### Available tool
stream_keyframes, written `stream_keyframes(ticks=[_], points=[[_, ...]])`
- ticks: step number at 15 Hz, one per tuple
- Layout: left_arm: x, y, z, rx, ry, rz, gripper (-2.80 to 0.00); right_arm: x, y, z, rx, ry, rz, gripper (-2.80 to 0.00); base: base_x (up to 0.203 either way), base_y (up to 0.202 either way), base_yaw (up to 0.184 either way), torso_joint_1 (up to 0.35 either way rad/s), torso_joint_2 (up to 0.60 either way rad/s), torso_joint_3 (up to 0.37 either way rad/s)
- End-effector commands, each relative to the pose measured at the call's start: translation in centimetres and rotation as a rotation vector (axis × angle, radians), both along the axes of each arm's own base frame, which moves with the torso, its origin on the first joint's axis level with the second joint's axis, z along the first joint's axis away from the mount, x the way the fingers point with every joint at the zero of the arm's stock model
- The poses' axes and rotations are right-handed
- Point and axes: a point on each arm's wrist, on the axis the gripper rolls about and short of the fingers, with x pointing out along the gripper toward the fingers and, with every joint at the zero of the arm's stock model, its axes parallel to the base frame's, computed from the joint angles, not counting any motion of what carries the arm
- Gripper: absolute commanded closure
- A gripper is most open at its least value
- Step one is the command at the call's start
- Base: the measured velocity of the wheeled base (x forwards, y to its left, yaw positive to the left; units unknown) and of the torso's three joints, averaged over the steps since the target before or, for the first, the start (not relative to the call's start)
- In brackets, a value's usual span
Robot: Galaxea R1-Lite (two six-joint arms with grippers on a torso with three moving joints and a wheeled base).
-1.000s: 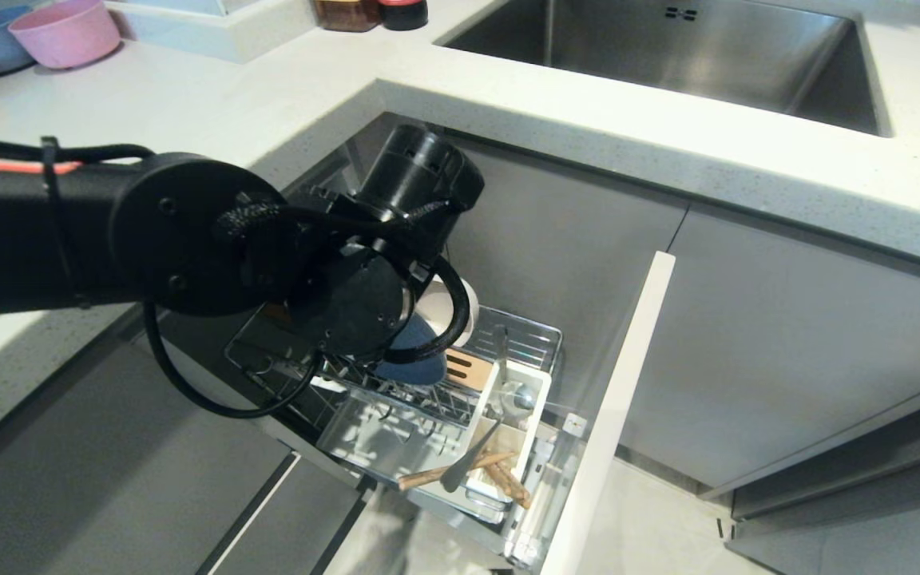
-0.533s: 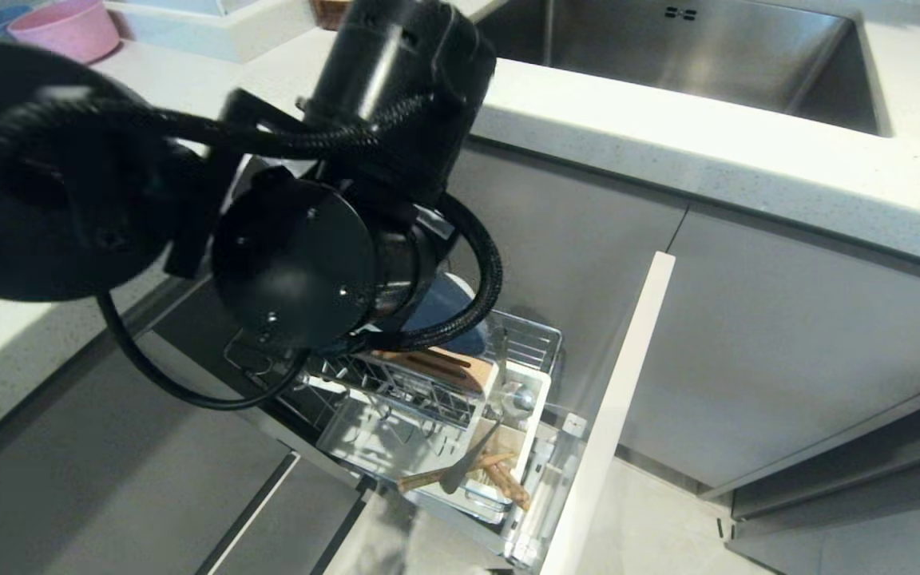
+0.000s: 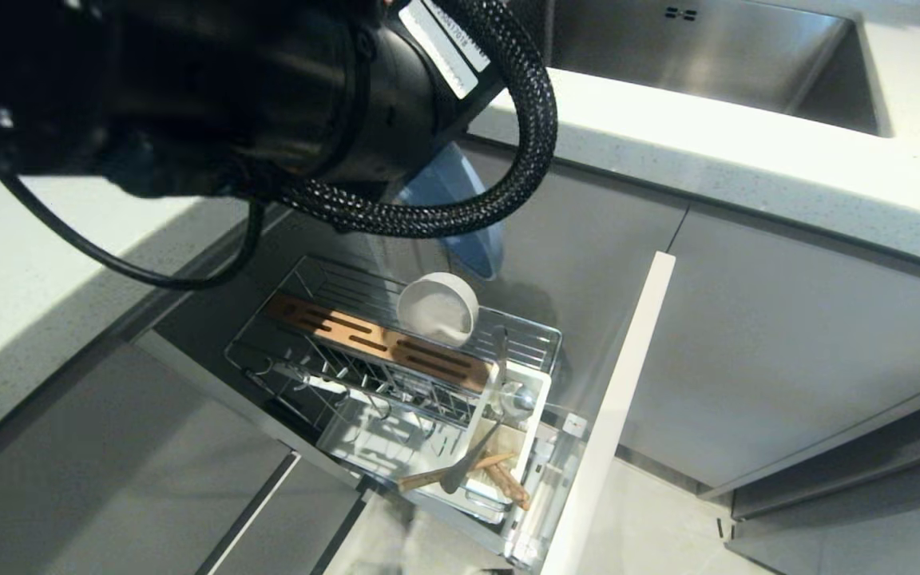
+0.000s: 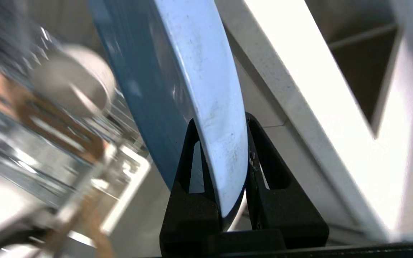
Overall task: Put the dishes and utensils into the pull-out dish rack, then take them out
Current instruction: Take the plate out of the cupboard
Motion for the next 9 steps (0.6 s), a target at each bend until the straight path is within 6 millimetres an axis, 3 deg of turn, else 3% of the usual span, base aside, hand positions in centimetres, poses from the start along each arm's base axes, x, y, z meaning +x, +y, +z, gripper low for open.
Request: stream_keyframes(ticks=[1,5,9], points=[[0.2,0.1,0.5,0.108,-0.043,-0.007,0.0,0.0,0.0,-0.1,0.0,0.003,0.0,0.0,0.0,0.0,0.0,0.0,0.0,0.0],[1.3,2.2,1.5,0.313,-0.107,0.02,0.0,0.0,0.0,0.0,0.0,0.002,0.0,0.0,0.0,0.0,0.0,0.0,0.0,0.0],[1.1,4.4,2.8,0.423,-0.158,0.037,0.0,0.0,0.0,-0.1,0.0,0.003,0.0,0.0,0.0,0.0,0.0,0.0,0.0,0.0]])
